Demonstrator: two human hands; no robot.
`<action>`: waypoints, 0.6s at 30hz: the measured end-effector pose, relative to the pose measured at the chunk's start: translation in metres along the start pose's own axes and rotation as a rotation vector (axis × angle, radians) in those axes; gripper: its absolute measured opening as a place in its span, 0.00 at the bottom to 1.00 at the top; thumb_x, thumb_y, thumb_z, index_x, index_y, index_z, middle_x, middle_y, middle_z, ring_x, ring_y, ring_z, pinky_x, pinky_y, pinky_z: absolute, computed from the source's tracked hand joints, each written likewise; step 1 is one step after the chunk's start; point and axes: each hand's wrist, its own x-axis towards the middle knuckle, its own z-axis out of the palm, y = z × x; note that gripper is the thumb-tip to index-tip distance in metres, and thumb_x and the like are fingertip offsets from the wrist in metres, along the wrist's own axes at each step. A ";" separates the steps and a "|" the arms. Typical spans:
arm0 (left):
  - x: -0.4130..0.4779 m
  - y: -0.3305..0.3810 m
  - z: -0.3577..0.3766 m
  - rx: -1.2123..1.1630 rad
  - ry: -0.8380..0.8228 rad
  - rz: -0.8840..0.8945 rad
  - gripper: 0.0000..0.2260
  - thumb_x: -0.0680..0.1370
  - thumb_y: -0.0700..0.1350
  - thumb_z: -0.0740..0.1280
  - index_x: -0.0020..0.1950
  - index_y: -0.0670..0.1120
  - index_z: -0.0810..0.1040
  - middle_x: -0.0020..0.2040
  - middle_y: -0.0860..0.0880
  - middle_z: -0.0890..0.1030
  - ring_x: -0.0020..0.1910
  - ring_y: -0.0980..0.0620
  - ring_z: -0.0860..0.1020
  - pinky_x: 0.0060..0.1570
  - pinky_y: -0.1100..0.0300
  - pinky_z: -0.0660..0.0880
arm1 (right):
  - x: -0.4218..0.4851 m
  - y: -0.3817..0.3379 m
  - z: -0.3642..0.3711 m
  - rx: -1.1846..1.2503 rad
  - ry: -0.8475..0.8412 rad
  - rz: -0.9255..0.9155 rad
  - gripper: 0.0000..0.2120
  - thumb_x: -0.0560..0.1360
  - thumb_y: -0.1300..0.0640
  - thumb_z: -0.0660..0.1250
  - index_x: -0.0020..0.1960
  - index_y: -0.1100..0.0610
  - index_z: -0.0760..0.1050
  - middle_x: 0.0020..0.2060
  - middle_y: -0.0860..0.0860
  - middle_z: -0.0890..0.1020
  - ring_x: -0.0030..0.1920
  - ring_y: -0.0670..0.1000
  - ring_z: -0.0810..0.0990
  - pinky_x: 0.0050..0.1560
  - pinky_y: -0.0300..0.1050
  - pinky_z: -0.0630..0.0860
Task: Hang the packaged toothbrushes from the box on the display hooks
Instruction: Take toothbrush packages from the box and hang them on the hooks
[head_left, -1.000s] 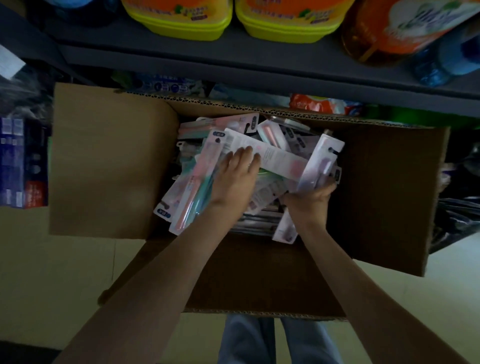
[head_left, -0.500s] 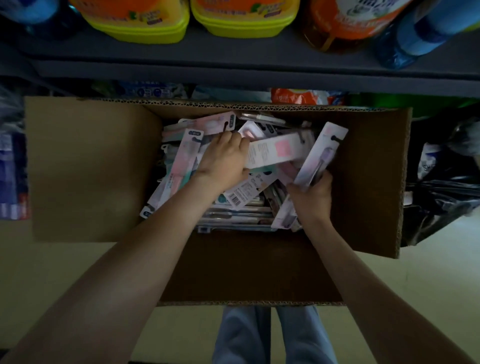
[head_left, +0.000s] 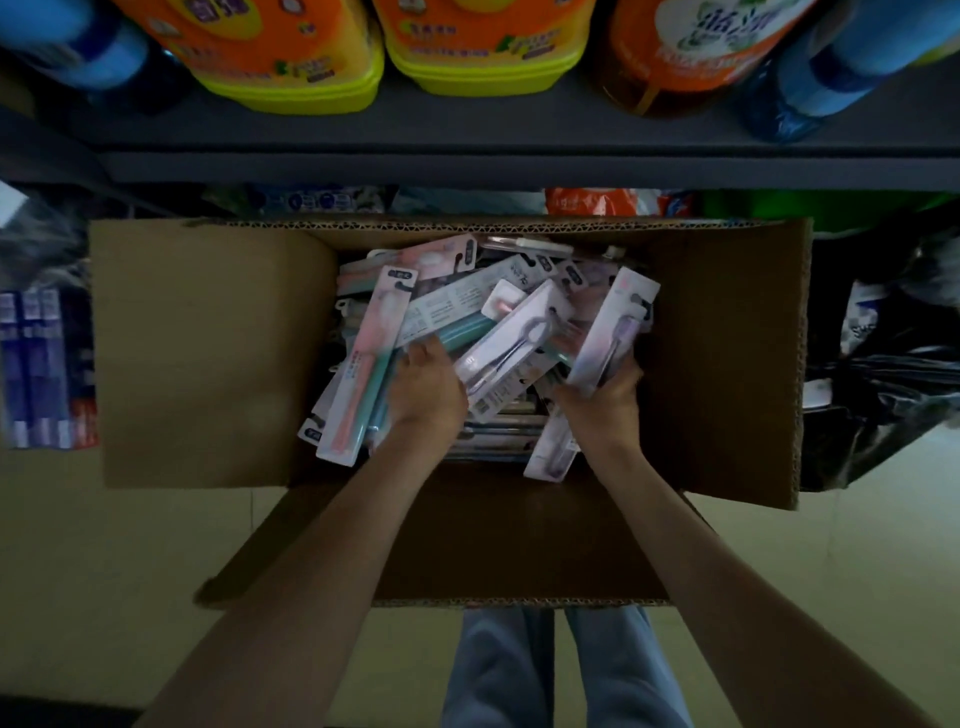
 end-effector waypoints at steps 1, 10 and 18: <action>-0.002 0.002 0.005 0.037 0.060 0.023 0.23 0.79 0.46 0.64 0.70 0.39 0.62 0.67 0.39 0.69 0.64 0.43 0.70 0.61 0.53 0.70 | 0.002 0.000 0.000 -0.011 -0.010 0.009 0.43 0.73 0.51 0.73 0.76 0.55 0.48 0.68 0.55 0.67 0.67 0.57 0.69 0.56 0.45 0.68; 0.003 0.024 0.031 0.408 -0.009 0.252 0.28 0.78 0.53 0.66 0.71 0.40 0.61 0.66 0.40 0.69 0.65 0.42 0.70 0.60 0.49 0.71 | 0.013 0.003 -0.001 -0.071 -0.002 0.040 0.30 0.72 0.57 0.71 0.70 0.57 0.60 0.55 0.52 0.74 0.53 0.53 0.76 0.46 0.45 0.74; -0.009 0.027 0.014 0.217 -0.144 0.206 0.29 0.74 0.47 0.71 0.69 0.39 0.62 0.64 0.39 0.68 0.61 0.42 0.70 0.58 0.52 0.72 | -0.016 -0.007 -0.029 -0.097 -0.048 -0.116 0.32 0.73 0.60 0.71 0.72 0.56 0.60 0.58 0.49 0.71 0.54 0.48 0.72 0.38 0.29 0.70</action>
